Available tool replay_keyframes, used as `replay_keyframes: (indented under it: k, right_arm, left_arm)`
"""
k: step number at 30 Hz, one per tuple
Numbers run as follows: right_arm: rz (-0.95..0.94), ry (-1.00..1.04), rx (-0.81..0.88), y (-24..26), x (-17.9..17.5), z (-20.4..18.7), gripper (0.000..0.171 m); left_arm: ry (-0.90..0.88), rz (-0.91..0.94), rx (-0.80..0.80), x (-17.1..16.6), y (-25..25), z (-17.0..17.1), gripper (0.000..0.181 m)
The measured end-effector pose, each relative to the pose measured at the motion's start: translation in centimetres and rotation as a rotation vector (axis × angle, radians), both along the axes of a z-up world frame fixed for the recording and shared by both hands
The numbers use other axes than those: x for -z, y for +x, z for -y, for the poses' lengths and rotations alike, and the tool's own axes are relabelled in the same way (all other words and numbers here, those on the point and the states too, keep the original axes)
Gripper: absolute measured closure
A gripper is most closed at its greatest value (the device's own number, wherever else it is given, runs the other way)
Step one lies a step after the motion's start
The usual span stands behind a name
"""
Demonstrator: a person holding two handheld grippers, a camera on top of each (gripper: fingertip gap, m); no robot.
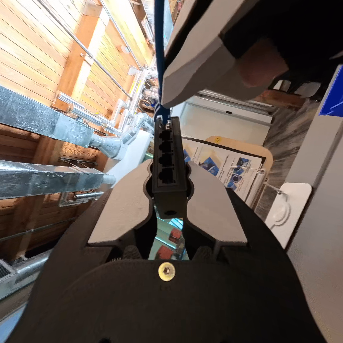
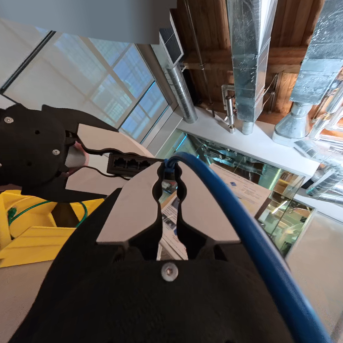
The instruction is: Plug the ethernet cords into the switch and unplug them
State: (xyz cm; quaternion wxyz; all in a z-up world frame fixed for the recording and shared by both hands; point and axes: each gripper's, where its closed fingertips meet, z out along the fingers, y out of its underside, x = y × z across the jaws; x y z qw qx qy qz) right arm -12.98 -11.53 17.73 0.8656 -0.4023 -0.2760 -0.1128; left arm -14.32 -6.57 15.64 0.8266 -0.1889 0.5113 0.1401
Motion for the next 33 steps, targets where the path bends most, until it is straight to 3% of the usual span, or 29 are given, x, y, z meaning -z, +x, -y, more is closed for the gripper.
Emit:
replay_keyframes:
  k: [6, 17, 27, 33]
  right_arm:
    - [0.01, -0.112, -0.033, -0.2, -0.2, -0.2, 0.16]
    - [0.018, -0.09, -0.079, -0.3, -0.4, 0.2, 0.159]
    - [0.011, -0.193, -0.074, -0.3, 0.0, -0.5, 0.158]
    - [-0.005, -0.063, -0.057, -0.4, 0.0, -0.1, 0.158]
  left_arm:
    - [0.078, 0.003, -0.038, -0.4, -0.5, 0.1, 0.153]
    - [0.142, 0.001, -0.037, -0.8, -1.0, 1.1, 0.153]
    - [0.18, -0.018, -0.037, -0.6, -1.1, 1.1, 0.153]
    - [0.175, 0.006, -0.009, -0.7, -1.1, 1.8, 0.153]
